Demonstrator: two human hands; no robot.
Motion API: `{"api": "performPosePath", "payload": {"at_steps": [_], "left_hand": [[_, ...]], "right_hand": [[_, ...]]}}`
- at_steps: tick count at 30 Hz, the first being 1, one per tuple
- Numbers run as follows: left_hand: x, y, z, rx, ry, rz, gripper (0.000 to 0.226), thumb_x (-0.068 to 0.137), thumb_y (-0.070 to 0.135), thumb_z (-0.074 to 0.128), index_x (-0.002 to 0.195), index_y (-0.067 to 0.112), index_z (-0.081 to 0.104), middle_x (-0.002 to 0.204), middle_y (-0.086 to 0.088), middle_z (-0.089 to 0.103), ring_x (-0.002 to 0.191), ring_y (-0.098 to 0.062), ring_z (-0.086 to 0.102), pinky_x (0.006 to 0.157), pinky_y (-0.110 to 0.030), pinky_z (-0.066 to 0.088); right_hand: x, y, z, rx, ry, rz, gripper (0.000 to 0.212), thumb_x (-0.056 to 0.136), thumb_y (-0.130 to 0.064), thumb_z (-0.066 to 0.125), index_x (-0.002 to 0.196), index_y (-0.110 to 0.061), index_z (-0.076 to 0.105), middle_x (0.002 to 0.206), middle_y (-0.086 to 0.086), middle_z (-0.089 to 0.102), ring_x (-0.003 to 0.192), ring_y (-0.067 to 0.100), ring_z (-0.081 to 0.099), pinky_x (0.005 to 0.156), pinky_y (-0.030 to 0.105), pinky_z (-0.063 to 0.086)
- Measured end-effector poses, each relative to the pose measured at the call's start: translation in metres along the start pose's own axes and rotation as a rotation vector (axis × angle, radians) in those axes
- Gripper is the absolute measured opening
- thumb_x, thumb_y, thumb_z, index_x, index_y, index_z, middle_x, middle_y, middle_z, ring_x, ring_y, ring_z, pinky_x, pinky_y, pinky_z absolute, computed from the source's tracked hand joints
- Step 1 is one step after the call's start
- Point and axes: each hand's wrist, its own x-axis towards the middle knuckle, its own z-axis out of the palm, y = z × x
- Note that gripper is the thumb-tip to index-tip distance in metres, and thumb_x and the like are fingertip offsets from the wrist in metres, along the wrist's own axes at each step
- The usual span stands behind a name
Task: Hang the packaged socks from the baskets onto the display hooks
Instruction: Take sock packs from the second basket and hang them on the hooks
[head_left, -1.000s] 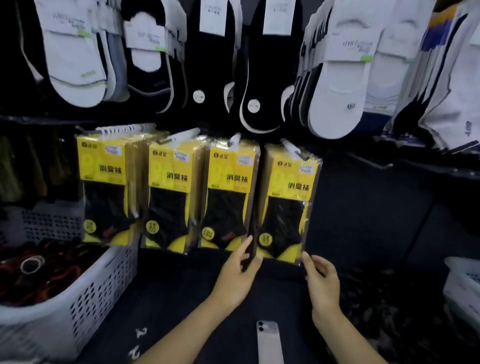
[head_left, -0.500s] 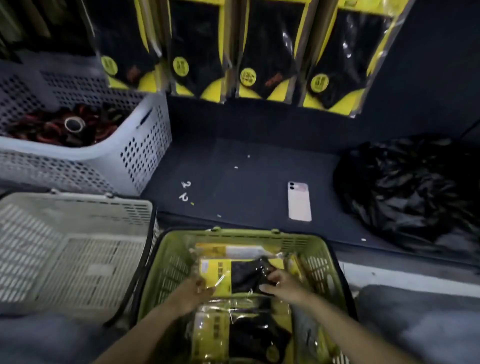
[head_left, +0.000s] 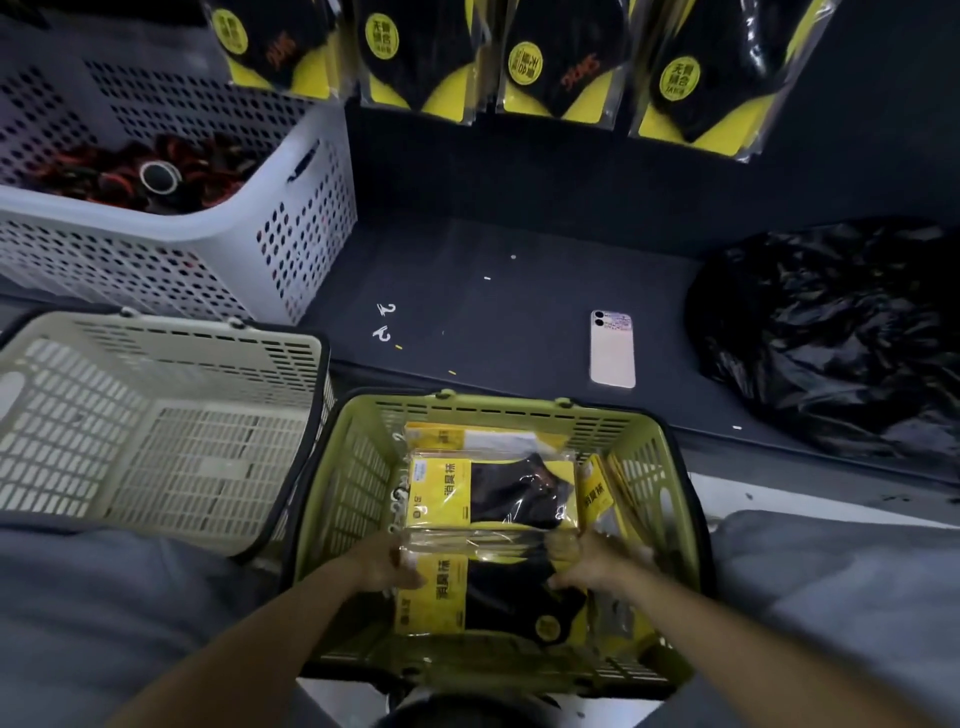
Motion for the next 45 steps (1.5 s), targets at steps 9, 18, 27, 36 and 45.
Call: {"api": "performPosePath", "payload": {"at_steps": [9,18,27,36,45], "left_hand": [[-0.040,0.040,-0.083,-0.180,0.102,0.080,0.044,0.077,0.052,0.065,0.104,0.017,0.066,0.100,-0.001,0.069,0.089,-0.015,0.064,0.081,-0.030,0.052],[-0.096,0.123,-0.135,-1.147,0.228,0.745,0.037,0.091,0.038,0.045,0.123,0.020,0.054,0.119,-0.001,0.068,0.111,-0.017,0.063,0.082,-0.023,0.055],[-0.101,0.222,-0.122,-1.039,0.401,0.760,0.032,0.089,0.037,0.057,0.120,0.031,0.054,0.112,0.013,0.069,0.097,0.000,0.067,0.073,-0.023,0.054],[-0.133,0.261,-0.146,-0.807,0.536,0.876,0.039,0.079,0.045,0.062,0.116,0.035,0.061,0.115,0.015,0.068,0.109,-0.006,0.063,0.097,-0.036,0.047],[-0.156,0.289,-0.175,-0.787,0.747,0.955,0.038,0.065,0.053,0.067,0.098,0.034,0.064,0.090,0.026,0.071,0.087,0.007,0.066,0.060,-0.003,0.047]], "right_hand": [[-0.019,-0.005,-0.051,0.341,-0.192,-0.128,0.046,0.076,-0.034,0.076,0.117,-0.023,0.058,0.118,-0.006,0.057,0.113,0.014,0.054,0.106,0.034,0.034],[-0.065,-0.053,-0.126,1.249,0.110,-0.515,0.043,0.067,-0.033,0.075,0.104,-0.011,0.070,0.101,0.011,0.074,0.085,0.021,0.073,0.071,0.030,0.059],[-0.082,-0.074,-0.136,1.159,0.250,-0.601,0.062,0.067,-0.042,0.077,0.117,-0.008,0.064,0.114,0.012,0.069,0.098,0.025,0.068,0.087,0.034,0.054],[-0.147,-0.126,-0.210,0.950,0.750,-0.995,0.028,0.085,-0.026,0.068,0.112,-0.027,0.063,0.108,-0.008,0.065,0.090,-0.004,0.065,0.073,0.008,0.049],[-0.184,-0.172,-0.248,1.001,0.715,-1.131,0.020,0.084,-0.025,0.068,0.103,-0.022,0.064,0.099,-0.006,0.074,0.092,0.005,0.070,0.071,0.017,0.055]]}}
